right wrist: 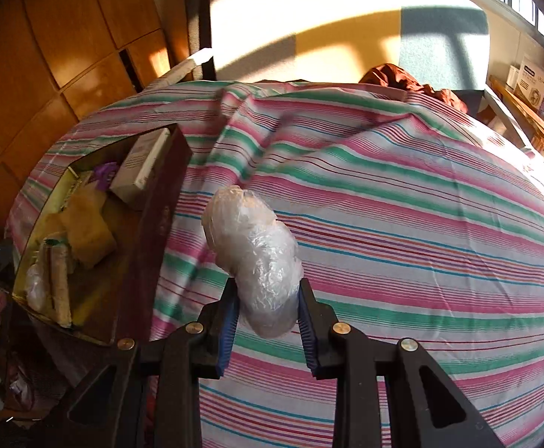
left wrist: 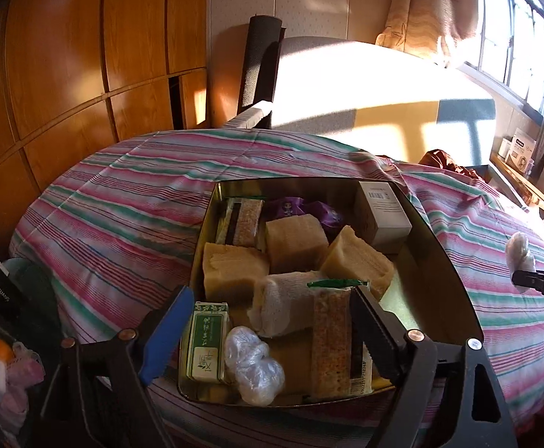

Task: Organize objects
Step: 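Lower the plastic-wrapped white item into the tray and open the right gripper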

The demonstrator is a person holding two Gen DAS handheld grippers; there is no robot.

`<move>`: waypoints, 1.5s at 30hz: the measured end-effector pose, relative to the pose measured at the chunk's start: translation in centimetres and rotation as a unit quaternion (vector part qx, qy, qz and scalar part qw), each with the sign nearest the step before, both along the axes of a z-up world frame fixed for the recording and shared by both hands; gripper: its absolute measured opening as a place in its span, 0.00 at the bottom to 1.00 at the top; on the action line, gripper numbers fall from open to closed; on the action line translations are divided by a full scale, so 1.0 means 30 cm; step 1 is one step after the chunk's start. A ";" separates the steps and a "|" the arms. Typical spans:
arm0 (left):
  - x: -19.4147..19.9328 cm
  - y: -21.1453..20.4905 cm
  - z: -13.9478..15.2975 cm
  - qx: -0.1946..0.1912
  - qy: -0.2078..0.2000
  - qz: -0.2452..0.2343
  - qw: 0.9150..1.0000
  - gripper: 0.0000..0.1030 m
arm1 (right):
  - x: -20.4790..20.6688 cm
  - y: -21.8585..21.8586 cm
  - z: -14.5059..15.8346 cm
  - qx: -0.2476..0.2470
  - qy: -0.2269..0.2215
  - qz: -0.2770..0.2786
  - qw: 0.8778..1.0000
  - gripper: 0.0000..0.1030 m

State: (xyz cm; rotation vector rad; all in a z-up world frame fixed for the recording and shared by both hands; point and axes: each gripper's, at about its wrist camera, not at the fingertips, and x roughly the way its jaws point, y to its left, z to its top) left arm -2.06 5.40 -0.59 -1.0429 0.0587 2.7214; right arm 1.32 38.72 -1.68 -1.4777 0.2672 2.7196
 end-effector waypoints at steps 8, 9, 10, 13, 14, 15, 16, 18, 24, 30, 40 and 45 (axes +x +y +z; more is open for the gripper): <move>0.032 -0.014 0.033 0.002 0.008 0.014 1.000 1.00 | -0.058 -0.408 0.026 -0.014 0.020 0.111 0.994 0.29; 0.033 -0.014 0.032 0.002 0.006 0.014 1.000 1.00 | -0.065 -0.441 0.015 -0.009 0.016 0.119 0.993 0.29; 0.033 -0.017 0.031 0.003 0.004 0.015 1.000 1.00 | -0.071 -0.467 0.004 -0.005 0.011 0.124 0.992 0.29; 0.034 -0.021 0.028 -0.001 0.000 0.022 1.000 1.00 | -0.084 -0.522 -0.033 0.012 -0.005 0.132 0.991 0.30; 0.033 -0.023 0.027 -0.001 -0.001 0.023 1.000 1.00 | -0.086 -0.532 -0.043 0.021 -0.008 0.133 0.991 0.30; 0.034 -0.026 0.027 0.000 -0.001 0.025 1.000 1.00 | -0.091 -0.534 -0.053 0.027 -0.013 0.134 0.991 0.31; 0.034 -0.029 0.026 0.001 -0.001 0.028 1.000 1.00 | -0.095 -0.541 -0.062 0.030 -0.017 0.135 0.990 0.31; 0.032 -0.031 0.025 0.000 -0.001 0.032 0.999 1.00 | -0.100 -0.543 -0.075 0.033 -0.023 0.133 0.990 0.31; 0.026 -0.037 0.021 -0.001 -0.005 0.042 0.999 1.00 | -0.102 -0.550 -0.105 0.034 -0.036 0.128 0.991 0.45; 0.031 -0.045 0.018 -0.001 -0.003 0.054 0.999 1.00 | -0.082 -0.543 -0.073 0.022 -0.013 0.105 0.994 0.59; 0.062 -0.065 0.051 -0.001 0.014 0.075 0.997 1.00 | -0.002 -0.542 0.061 0.040 0.087 0.016 0.995 0.69; 0.090 -0.061 0.065 -0.011 0.024 0.075 0.997 1.00 | 0.016 -0.548 0.101 0.044 0.108 0.007 0.993 0.69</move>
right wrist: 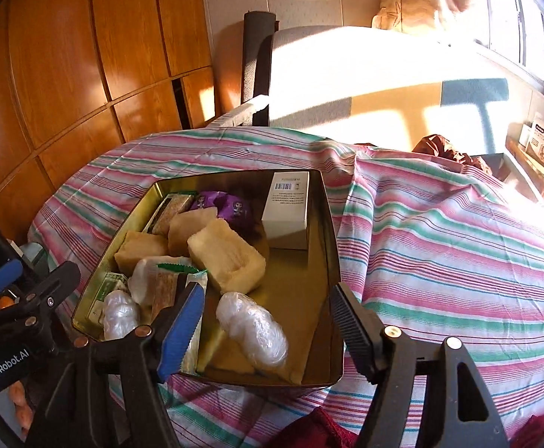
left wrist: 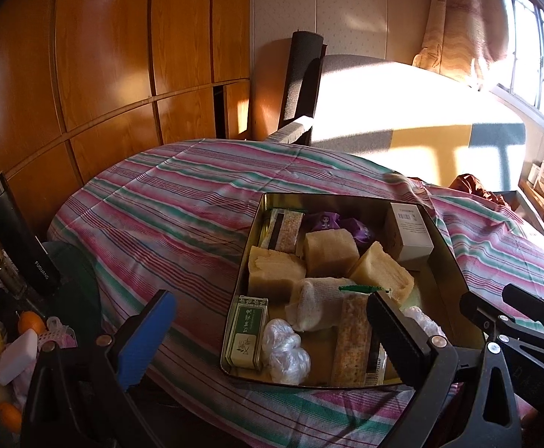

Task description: Organize objects

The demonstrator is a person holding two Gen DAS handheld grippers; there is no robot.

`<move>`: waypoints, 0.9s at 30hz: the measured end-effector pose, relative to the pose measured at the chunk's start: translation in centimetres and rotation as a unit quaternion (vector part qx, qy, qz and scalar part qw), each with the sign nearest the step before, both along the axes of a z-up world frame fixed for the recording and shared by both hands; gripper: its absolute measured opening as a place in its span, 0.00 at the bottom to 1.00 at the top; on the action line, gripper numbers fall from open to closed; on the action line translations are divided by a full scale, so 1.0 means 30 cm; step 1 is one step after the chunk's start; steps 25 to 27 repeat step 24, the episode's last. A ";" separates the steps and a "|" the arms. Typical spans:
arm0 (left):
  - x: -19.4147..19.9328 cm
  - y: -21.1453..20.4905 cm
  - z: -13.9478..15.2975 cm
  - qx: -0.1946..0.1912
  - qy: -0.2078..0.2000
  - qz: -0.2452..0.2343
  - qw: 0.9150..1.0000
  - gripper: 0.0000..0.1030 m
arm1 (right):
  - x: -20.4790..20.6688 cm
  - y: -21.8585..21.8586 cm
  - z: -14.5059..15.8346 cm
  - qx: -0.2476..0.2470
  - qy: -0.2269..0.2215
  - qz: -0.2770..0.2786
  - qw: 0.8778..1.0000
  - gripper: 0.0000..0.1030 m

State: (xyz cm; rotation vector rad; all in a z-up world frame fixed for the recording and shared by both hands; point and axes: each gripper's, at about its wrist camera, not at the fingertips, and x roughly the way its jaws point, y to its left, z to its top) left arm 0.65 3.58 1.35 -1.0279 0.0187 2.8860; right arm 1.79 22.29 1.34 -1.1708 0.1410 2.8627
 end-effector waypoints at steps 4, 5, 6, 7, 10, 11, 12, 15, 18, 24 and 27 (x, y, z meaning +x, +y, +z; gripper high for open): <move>0.014 0.004 0.004 -0.002 -0.001 -0.004 1.000 1.00 | 0.014 -0.008 0.010 0.005 0.004 0.000 1.000 0.70; 0.016 0.005 0.004 -0.003 -0.001 -0.006 1.000 1.00 | 0.016 -0.010 0.011 0.006 0.005 -0.001 1.000 0.70; 0.016 0.008 0.003 -0.004 -0.002 -0.008 1.000 1.00 | 0.017 -0.012 0.012 0.008 0.005 0.000 1.000 0.70; 0.017 0.007 0.004 -0.003 -0.003 -0.010 1.000 1.00 | 0.017 -0.013 0.012 0.009 0.006 -0.001 1.000 0.70; 0.019 0.005 0.004 0.000 -0.004 -0.011 1.000 1.00 | 0.020 -0.017 0.013 0.012 0.006 -0.002 1.000 0.70; 0.018 0.003 0.003 0.002 -0.005 -0.011 1.000 1.00 | 0.020 -0.018 0.014 0.013 0.006 -0.002 1.000 0.70; 0.017 0.000 0.002 0.004 -0.007 -0.010 1.000 1.00 | 0.020 -0.018 0.013 0.013 0.006 -0.002 1.000 0.70; 0.014 -0.004 -0.003 0.005 -0.010 -0.009 1.000 1.00 | 0.019 -0.018 0.012 0.015 0.006 -0.004 1.000 0.70; 0.014 -0.006 -0.007 0.004 -0.008 -0.009 1.000 1.00 | 0.016 -0.019 0.010 0.016 0.004 -0.004 1.000 0.70; 0.012 -0.003 -0.014 0.002 -0.006 -0.012 1.000 1.00 | 0.008 -0.022 0.004 0.017 0.001 -0.002 1.000 0.70; 0.012 -0.003 -0.014 0.002 -0.006 -0.012 1.000 1.00 | 0.008 -0.022 0.004 0.017 0.001 -0.002 1.000 0.70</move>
